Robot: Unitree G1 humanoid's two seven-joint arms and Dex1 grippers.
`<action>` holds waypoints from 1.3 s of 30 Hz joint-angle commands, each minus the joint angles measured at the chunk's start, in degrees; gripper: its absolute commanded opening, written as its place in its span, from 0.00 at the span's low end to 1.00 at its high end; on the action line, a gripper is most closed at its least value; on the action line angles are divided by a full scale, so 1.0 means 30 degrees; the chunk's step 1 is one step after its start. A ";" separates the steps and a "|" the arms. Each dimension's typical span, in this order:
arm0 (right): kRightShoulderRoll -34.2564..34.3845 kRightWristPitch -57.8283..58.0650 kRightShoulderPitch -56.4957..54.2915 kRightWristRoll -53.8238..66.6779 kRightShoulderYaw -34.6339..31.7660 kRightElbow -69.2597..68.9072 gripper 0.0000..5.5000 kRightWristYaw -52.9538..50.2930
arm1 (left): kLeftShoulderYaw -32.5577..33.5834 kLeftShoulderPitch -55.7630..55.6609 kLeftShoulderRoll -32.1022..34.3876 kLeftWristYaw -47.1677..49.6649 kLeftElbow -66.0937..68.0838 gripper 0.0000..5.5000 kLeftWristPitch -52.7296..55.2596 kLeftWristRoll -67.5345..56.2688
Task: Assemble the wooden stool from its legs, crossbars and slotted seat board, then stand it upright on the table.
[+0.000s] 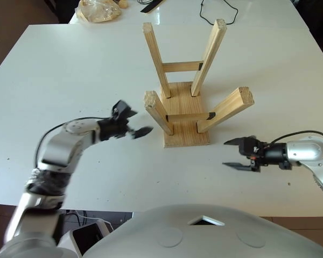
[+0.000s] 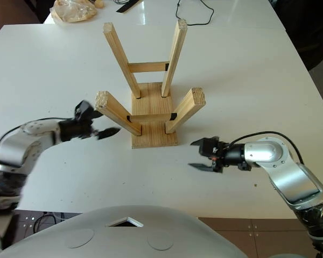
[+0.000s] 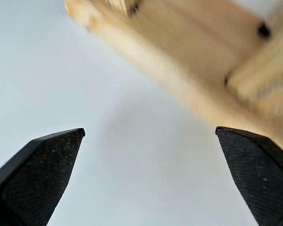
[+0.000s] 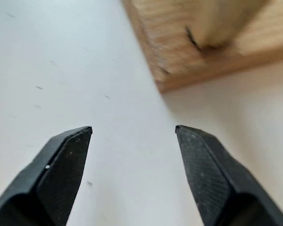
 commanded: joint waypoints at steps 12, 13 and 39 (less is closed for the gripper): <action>0.2451 -0.0442 -0.2321 -0.1889 0.1200 0.4827 0.60 -0.1048 | -0.4605 0.1182 -0.4546 0.3000 -0.4130 0.93 0.1653 0.0970; 0.2576 -0.0353 -0.2591 -0.1667 0.0960 0.5243 0.60 -0.1020 | -0.4979 0.0929 -0.5288 0.3391 -0.4530 0.93 0.1820 0.0897; 0.5167 -0.5328 -0.8164 -0.5443 0.0992 1.6682 0.60 -0.3846 | 0.0090 -0.6606 -0.2271 0.5638 1.3012 0.93 -1.1709 0.7858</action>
